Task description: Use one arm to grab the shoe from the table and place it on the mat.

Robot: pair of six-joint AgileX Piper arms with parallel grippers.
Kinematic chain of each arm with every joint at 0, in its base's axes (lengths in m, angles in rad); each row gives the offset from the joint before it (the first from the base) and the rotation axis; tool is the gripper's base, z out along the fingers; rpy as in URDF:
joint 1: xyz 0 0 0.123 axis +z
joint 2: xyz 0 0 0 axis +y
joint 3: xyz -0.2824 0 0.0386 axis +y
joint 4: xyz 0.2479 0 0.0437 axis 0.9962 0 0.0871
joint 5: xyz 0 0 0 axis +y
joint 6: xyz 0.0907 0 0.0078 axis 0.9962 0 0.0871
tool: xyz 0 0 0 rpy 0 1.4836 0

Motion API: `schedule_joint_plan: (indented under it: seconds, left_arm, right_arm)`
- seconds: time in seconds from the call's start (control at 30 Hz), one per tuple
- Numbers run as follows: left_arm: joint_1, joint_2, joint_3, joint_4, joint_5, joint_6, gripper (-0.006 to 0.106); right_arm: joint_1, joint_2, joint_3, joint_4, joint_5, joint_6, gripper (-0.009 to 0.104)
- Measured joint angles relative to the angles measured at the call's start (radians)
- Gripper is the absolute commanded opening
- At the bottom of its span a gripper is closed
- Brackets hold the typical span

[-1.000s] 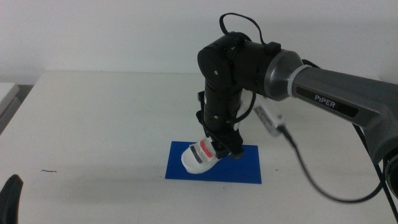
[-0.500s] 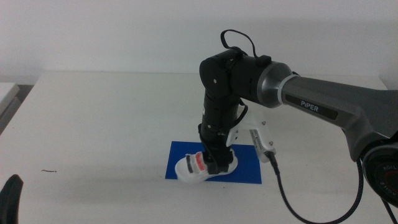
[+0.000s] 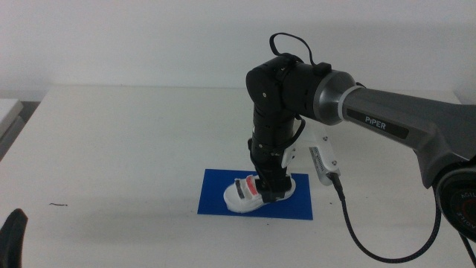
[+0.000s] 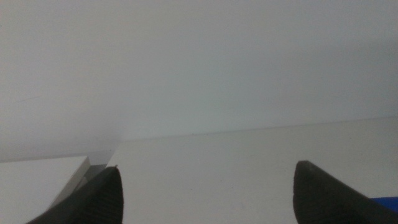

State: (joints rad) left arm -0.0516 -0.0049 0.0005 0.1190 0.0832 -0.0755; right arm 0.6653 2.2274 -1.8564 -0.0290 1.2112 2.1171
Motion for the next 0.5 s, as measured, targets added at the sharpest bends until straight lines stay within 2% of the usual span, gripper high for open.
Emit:
schedule_joint_plan:
  seconds: [0.03,0.07,0.17,0.3,0.37,0.43,0.5]
  left_arm:
    - [0.0,0.0,0.0,0.0,0.0,0.0,0.094]
    - [0.0,0.0,0.0,0.0,0.0,0.0,0.094]
    - [0.0,0.0,0.0,0.0,0.0,0.0,0.094]
    - [0.0,0.0,0.0,0.0,0.0,0.0,0.094]
    - [0.0,0.0,0.0,0.0,0.0,0.0,0.094]
    - [0.0,0.0,0.0,0.0,0.0,0.0,0.094]
    - [0.0,0.0,0.0,0.0,0.0,0.0,0.094]
  right_arm:
    - [0.0,0.0,0.0,-0.007,0.0,0.0,0.085]
    - [0.0,0.0,0.0,-0.012,0.0,0.0,0.093]
    - [0.0,0.0,0.0,-0.027,0.0,0.0,0.092]
    - [-0.003,-0.036,0.0,0.008,0.0,-0.009,0.092]
    - [0.002,-0.088,0.0,-0.005,-0.002,-0.048,0.092]
    - [0.026,-0.178,0.0,-0.092,-0.004,-0.136,0.092]
    - [0.06,-0.25,0.0,-0.256,-0.004,-0.301,0.092]
